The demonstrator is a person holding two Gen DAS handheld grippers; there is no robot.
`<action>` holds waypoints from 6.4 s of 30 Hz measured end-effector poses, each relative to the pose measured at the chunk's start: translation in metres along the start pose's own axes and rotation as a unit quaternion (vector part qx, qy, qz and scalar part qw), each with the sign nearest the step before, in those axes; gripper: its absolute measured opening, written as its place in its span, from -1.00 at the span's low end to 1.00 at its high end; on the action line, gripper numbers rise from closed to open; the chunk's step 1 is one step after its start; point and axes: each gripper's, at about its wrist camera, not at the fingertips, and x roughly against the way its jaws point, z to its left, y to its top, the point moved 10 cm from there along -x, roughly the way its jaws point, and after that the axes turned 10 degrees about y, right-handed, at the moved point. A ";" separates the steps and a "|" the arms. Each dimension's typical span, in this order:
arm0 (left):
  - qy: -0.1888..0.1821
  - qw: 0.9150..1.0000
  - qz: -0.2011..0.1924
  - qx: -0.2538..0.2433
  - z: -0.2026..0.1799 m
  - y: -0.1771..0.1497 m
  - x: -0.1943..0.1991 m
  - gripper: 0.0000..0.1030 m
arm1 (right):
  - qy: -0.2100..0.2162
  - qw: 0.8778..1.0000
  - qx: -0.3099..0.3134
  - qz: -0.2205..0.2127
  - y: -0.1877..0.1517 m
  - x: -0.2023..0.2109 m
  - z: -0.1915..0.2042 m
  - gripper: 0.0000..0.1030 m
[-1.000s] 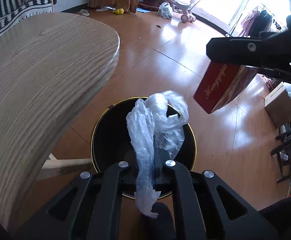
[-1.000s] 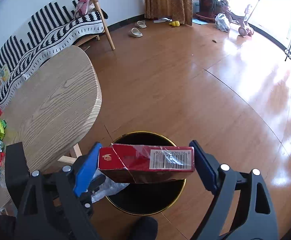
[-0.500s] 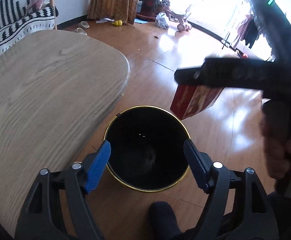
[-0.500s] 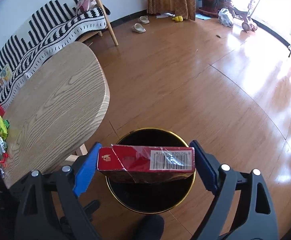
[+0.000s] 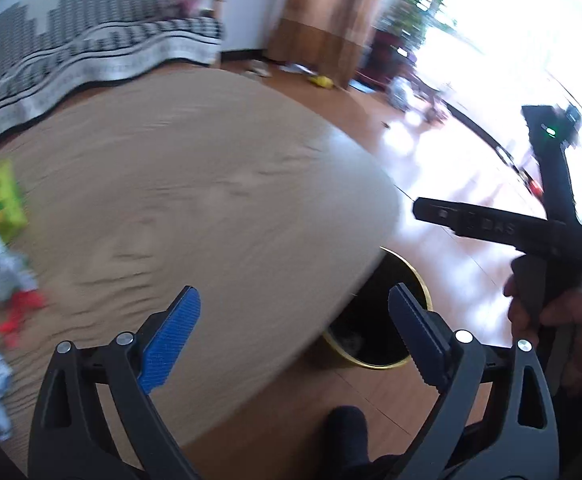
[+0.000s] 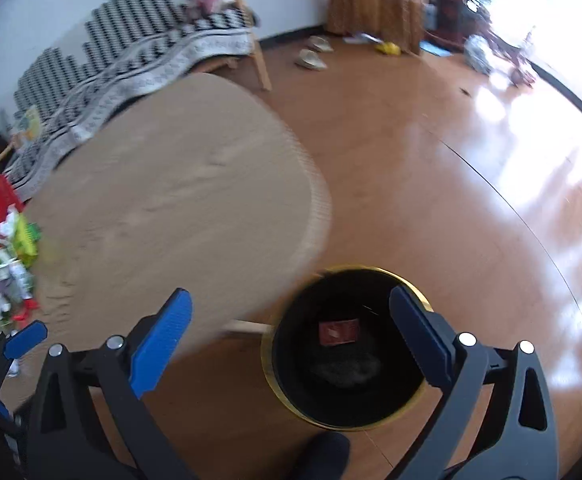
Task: Collect trash
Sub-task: 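Move both tools back over the trash on the table, then grasp the crumpled silver foil with the right tool while the left tool grasps the green packet, then carry both items over the black bin and open both tools to drop them, then move both tools back over the trash on the table, then grasp the silver blister pack with the left tool while the right tool grasps the green-white snack bag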
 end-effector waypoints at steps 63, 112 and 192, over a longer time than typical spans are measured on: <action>0.226 0.949 -0.010 0.220 0.340 -0.063 0.119 -0.64 | 0.195 0.931 0.299 0.075 -0.113 -0.054 0.382 -0.23; -0.105 0.983 0.078 -0.125 -0.176 -0.040 -0.093 -0.17 | -0.049 0.997 -0.049 0.034 -0.059 0.025 -0.119 -0.17; 0.273 0.922 -0.010 0.274 0.424 -0.067 0.131 -0.94 | 0.137 0.911 0.389 0.009 -0.043 -0.153 0.496 0.56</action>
